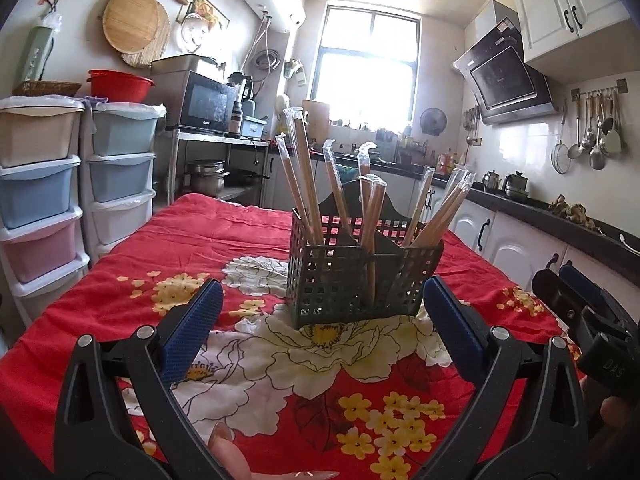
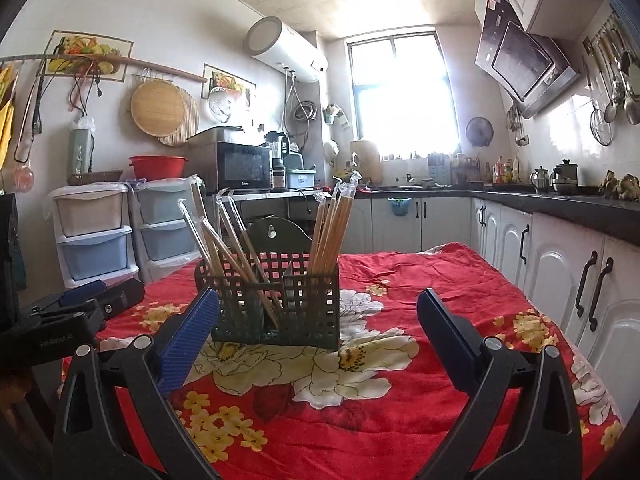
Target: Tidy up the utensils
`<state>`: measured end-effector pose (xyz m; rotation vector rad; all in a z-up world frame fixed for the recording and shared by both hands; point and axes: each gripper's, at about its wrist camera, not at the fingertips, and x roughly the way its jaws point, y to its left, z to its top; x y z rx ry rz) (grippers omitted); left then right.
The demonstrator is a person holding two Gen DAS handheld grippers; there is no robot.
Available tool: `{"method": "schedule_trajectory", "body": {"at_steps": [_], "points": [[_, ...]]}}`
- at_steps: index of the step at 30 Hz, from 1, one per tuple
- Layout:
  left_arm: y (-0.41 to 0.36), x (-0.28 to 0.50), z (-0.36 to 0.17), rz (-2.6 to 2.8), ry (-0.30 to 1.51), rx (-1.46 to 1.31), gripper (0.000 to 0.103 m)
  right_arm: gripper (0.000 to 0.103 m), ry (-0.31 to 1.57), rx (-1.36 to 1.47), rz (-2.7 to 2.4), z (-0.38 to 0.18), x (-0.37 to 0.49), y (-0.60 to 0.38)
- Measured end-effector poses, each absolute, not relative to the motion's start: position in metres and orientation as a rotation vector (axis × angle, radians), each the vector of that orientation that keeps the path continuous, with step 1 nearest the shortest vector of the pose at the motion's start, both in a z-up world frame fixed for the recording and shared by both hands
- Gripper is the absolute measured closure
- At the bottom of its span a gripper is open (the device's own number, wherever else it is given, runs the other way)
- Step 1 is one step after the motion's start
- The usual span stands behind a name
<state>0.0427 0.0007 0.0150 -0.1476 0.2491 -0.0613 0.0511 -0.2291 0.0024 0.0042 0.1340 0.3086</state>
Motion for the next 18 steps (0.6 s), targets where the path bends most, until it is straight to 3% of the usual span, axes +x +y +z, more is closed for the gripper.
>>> {"method": "schedule_trajectory", "body": {"at_steps": [18], "points": [[0.0028,0.0412,0.0139,-0.055,0.251,-0.150,0.011,0.006,0.143,0.006,0.300,0.0005,0.0532,-0.2290]]}}
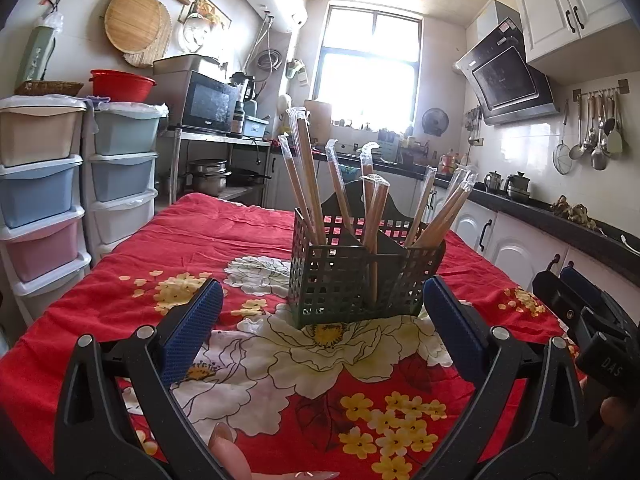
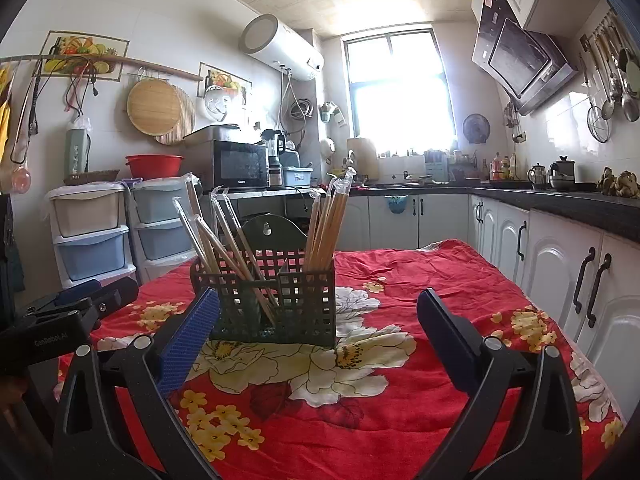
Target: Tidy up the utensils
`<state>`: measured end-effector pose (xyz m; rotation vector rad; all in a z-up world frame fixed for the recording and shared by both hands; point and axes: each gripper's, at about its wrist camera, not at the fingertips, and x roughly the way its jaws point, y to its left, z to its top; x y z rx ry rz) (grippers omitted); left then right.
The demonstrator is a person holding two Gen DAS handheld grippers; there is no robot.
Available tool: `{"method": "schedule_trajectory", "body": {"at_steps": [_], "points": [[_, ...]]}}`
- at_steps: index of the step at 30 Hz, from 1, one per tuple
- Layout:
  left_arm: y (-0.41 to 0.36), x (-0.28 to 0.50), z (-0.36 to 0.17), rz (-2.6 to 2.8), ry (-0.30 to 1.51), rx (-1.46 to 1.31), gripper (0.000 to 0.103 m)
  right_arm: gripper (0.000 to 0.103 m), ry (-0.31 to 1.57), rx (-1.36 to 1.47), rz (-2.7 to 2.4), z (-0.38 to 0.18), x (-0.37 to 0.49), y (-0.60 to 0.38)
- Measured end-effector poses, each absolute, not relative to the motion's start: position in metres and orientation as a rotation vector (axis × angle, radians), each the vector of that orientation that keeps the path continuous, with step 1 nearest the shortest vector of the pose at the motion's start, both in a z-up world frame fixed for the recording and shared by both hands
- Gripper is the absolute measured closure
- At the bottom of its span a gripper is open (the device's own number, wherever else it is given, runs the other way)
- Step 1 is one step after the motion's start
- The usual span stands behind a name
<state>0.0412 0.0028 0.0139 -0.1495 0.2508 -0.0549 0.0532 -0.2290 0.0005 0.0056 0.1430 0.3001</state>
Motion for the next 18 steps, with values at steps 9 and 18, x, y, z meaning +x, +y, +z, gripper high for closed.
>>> {"method": "schedule_trajectory", "body": {"at_steps": [9,18], "points": [[0.0040,0.0405,0.0138,-0.054,0.249,-0.150,0.011,0.006,0.145,0.004,0.300,0.0003,0.0531,-0.2289],[0.0052,0.0403,0.0131,-0.051,0.251,-0.152,0.011,0.006,0.146,0.006,0.298,0.0000,0.0533,-0.2296]]}}
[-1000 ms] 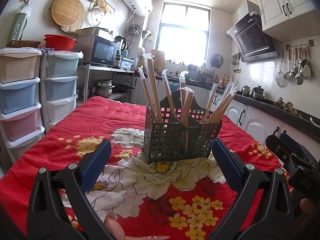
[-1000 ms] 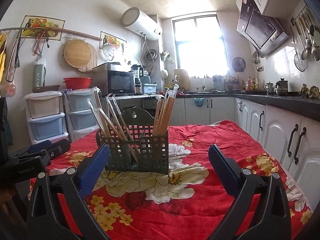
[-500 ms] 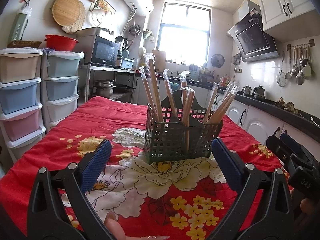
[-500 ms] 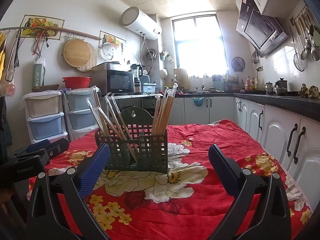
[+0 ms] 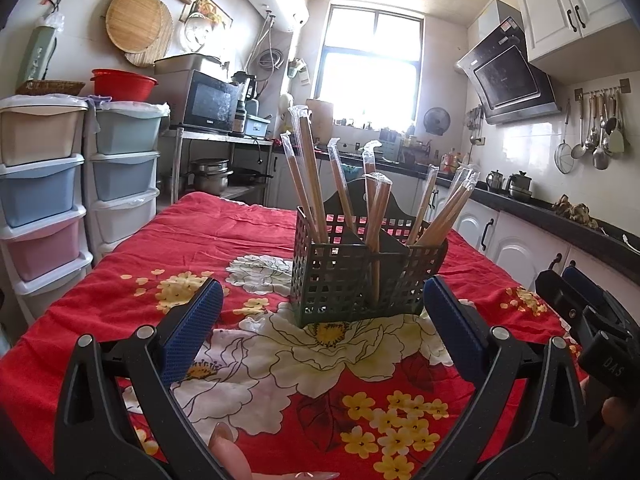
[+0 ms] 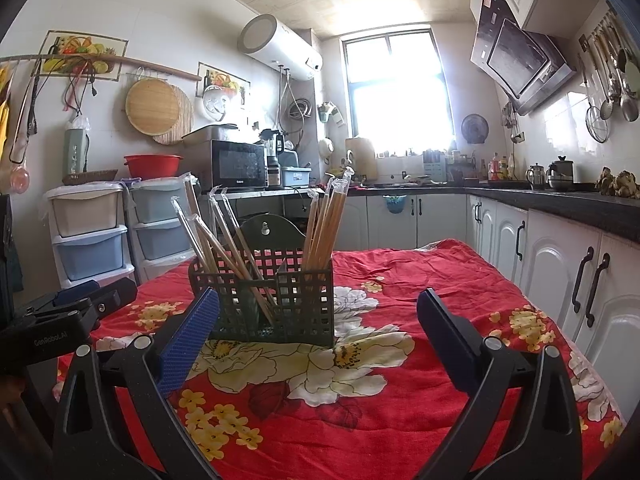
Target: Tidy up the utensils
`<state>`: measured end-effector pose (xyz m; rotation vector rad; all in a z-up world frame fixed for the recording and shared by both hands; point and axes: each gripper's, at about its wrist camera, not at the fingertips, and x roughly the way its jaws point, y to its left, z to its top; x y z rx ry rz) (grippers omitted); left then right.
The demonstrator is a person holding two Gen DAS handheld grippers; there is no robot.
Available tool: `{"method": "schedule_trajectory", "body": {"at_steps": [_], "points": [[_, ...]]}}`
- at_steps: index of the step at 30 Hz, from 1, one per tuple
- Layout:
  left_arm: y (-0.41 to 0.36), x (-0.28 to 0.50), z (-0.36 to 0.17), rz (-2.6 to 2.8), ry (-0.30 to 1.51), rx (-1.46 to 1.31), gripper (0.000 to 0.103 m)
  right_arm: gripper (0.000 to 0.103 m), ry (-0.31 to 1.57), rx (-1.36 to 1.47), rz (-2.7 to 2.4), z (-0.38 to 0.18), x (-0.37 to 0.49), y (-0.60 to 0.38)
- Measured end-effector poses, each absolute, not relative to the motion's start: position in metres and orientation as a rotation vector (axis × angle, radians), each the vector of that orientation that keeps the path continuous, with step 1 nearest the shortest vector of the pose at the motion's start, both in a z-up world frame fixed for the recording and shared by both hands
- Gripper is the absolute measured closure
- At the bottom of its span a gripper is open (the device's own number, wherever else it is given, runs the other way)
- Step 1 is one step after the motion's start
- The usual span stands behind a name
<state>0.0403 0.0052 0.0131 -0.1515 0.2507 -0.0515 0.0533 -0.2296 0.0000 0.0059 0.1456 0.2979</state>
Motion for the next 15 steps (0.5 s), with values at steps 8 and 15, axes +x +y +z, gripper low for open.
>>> {"method": "schedule_trajectory", "body": {"at_steps": [8,15], "points": [[0.0072,0.0392,0.0125,-0.046,0.252,-0.155,0.011,0.006,0.144,0.004,0.297,0.0000,0.0529,-0.2296],[0.0074,0.0388,0.0118,-0.045,0.256,-0.155,0.011,0.006,0.145,0.003,0.297,-0.0001,0.0528,-0.2296]]}}
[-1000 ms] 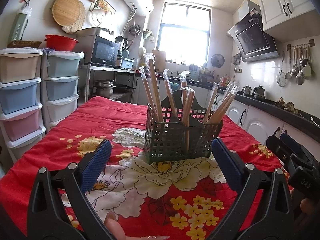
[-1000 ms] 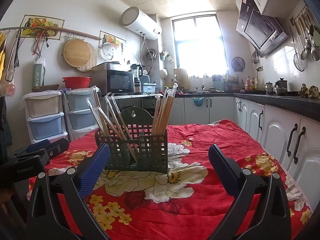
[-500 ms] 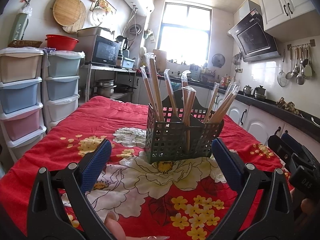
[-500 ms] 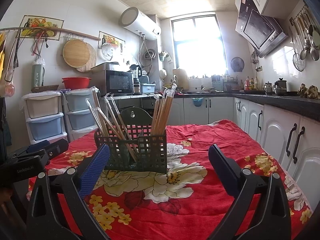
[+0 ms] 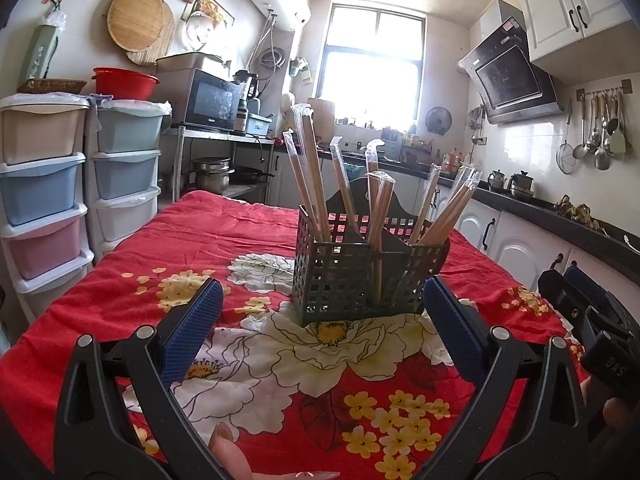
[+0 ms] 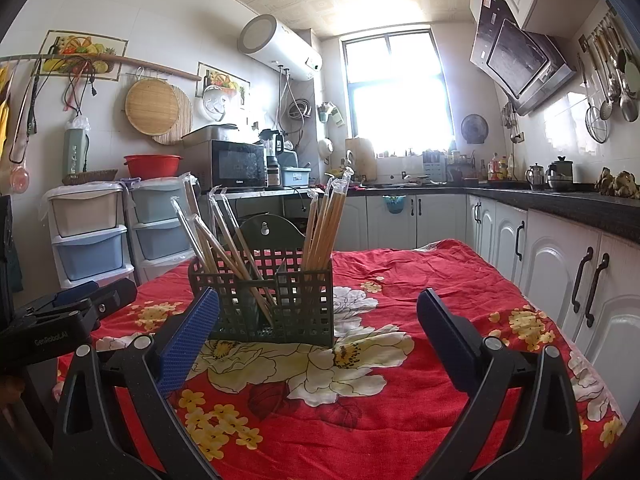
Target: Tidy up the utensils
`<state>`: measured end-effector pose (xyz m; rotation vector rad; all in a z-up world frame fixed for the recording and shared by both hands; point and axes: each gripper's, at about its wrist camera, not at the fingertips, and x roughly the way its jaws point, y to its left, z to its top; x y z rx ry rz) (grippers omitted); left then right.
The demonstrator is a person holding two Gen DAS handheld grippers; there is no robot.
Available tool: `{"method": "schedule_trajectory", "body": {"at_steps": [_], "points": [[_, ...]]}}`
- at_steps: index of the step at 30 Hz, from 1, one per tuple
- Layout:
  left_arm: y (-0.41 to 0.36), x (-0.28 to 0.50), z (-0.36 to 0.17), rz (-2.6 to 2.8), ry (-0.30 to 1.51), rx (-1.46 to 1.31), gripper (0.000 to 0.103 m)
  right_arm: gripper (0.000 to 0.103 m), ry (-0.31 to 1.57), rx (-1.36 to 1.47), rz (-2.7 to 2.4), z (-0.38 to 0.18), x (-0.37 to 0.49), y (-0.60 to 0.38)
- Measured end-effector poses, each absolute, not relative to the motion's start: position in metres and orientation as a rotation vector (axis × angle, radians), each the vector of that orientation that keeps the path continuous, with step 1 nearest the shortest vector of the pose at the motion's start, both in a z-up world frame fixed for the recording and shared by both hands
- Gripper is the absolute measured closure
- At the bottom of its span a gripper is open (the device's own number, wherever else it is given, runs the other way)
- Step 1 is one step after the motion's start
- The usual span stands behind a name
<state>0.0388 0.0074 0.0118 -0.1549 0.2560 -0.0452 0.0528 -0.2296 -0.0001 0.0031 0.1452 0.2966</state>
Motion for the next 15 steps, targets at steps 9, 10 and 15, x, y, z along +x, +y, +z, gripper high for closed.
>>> {"method": "schedule_trajectory", "body": {"at_steps": [9,10,15], "points": [[0.0062,0.0402,0.0112,-0.040,0.262,-0.153,0.011,0.006,0.145,0.003,0.296,-0.0002,0.0527,-0.2298],[0.0060,0.0403,0.0110,-0.039,0.263,-0.151,0.011,0.006,0.145,0.003,0.296,-0.0003,0.0528,-0.2298],[0.0045,0.0409,0.0106,-0.039,0.266,-0.151,0.011,0.006,0.145,0.002,0.296,-0.0004,0.0532,-0.2300]]}}
